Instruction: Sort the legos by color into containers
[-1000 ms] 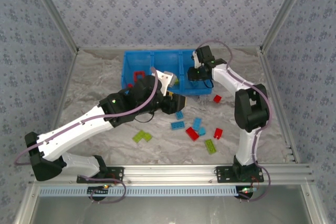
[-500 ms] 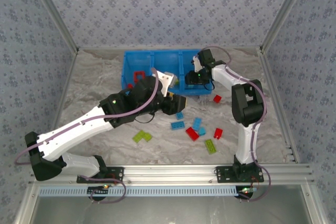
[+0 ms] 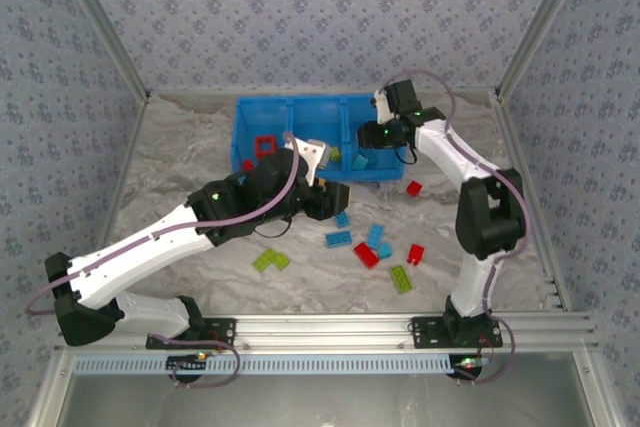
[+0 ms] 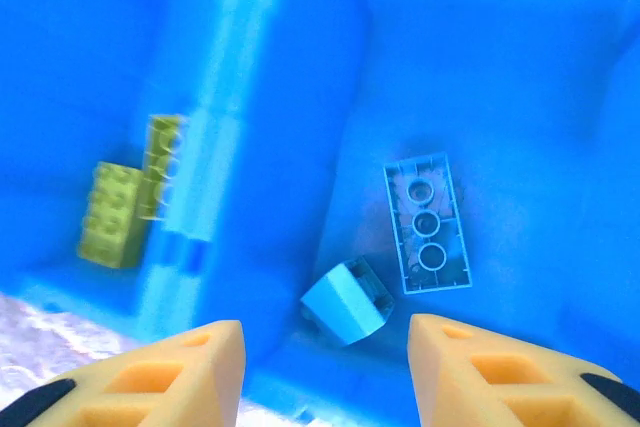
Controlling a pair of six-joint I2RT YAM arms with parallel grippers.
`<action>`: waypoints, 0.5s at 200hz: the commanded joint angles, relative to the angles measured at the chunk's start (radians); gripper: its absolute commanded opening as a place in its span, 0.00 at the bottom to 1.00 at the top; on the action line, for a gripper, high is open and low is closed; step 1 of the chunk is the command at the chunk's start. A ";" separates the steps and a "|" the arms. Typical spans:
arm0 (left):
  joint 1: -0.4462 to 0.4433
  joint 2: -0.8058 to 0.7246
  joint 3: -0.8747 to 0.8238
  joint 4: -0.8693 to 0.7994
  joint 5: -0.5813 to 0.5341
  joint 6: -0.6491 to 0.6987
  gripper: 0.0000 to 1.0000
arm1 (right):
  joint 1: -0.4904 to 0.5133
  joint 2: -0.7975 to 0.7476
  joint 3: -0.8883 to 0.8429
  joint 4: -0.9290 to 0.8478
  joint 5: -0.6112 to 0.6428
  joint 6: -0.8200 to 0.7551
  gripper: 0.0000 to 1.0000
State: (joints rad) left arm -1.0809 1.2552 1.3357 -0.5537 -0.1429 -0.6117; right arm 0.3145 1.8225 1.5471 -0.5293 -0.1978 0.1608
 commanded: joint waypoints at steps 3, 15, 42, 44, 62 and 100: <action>-0.007 -0.042 -0.029 -0.044 -0.042 -0.044 0.60 | 0.041 -0.201 -0.020 -0.014 0.073 -0.040 0.48; -0.006 -0.050 -0.036 -0.067 -0.054 -0.059 0.60 | 0.075 -0.308 -0.069 0.000 0.089 -0.052 0.48; -0.007 -0.083 -0.069 -0.148 -0.096 -0.118 0.60 | 0.205 -0.551 -0.213 0.025 0.136 -0.067 0.48; -0.007 -0.087 -0.073 -0.157 -0.100 -0.124 0.60 | 0.218 -0.566 -0.225 0.025 0.139 -0.068 0.48; -0.001 -0.113 -0.109 -0.237 -0.129 -0.191 0.60 | 0.342 -0.719 -0.332 0.016 0.175 -0.070 0.48; 0.009 -0.150 -0.236 -0.344 -0.113 -0.306 0.60 | 0.614 -1.004 -0.579 -0.001 0.256 0.006 0.50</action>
State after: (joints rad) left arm -1.0790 1.1313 1.1683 -0.7769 -0.2405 -0.8043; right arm 0.8120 0.9245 1.0836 -0.4824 -0.0296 0.1184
